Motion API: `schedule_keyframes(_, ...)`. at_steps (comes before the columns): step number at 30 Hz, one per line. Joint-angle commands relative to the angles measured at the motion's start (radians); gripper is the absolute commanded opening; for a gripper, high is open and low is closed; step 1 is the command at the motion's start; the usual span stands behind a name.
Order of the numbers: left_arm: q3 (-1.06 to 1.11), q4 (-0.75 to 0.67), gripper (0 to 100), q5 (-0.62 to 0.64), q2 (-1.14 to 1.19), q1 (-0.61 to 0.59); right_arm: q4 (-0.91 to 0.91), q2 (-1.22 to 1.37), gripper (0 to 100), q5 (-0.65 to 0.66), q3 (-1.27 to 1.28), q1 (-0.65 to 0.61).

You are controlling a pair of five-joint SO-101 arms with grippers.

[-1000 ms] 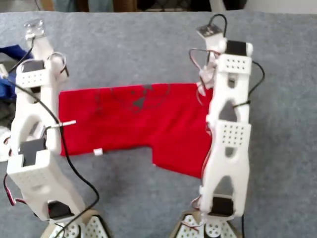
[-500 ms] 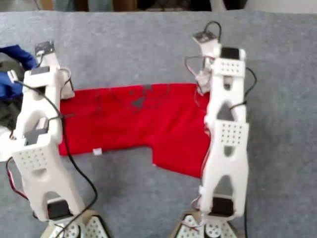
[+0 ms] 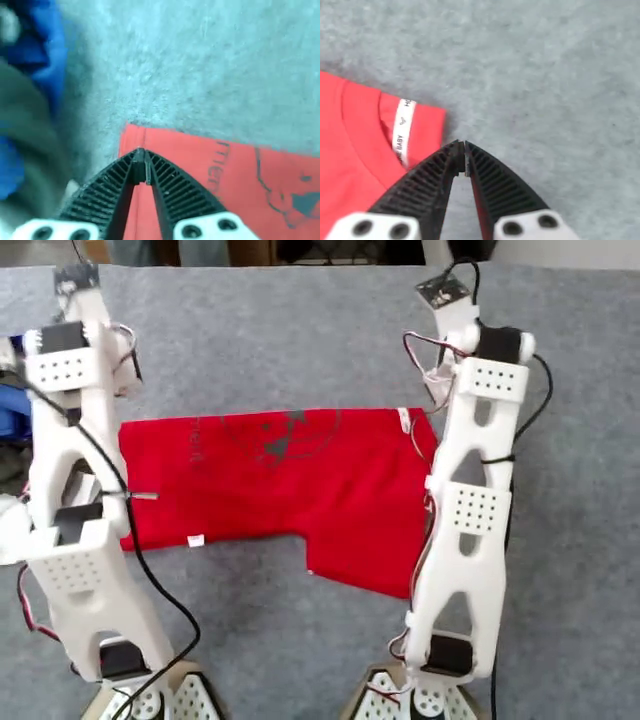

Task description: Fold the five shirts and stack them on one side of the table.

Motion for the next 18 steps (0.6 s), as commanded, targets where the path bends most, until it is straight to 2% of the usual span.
schedule_keyframes(1,-0.013,0.121,3,-0.063,-0.098,0.001,0.011,-0.116,1.5,0.015,-0.041,0.037)
schedule_keyframes(4,0.097,0.147,3,-0.129,-0.204,-0.005,0.012,-0.288,1.5,0.051,0.128,0.038)
schedule_keyframes(6,0.188,0.12,3,-0.157,-0.356,-0.028,0.009,-0.438,1.5,0.058,0.341,0.023)
schedule_keyframes(8,0.375,0.051,3,-0.195,-0.511,-0.024,0.006,-0.584,1.5,0.064,0.578,0.0)
schedule_keyframes(10,0.634,-0.052,3,-0.226,-0.652,0.004,-0.005,-0.707,1.5,0.095,0.8,-0.032)
schedule_keyframes(14,1.182,-0.394,3,-0.229,-0.844,0.027,-0.152,-0.866,1.5,0.106,1.162,-0.075)
schedule_keyframes(16,1.334,-0.5,3,-0.227,-0.884,0.025,-0.232,-0.901,1.5,0.106,1.294,-0.08)
schedule_keyframes(18,1.402,-0.531,3,-0.227,-0.876,0.024,-0.288,-0.909,1.5,0.104,1.395,-0.081)
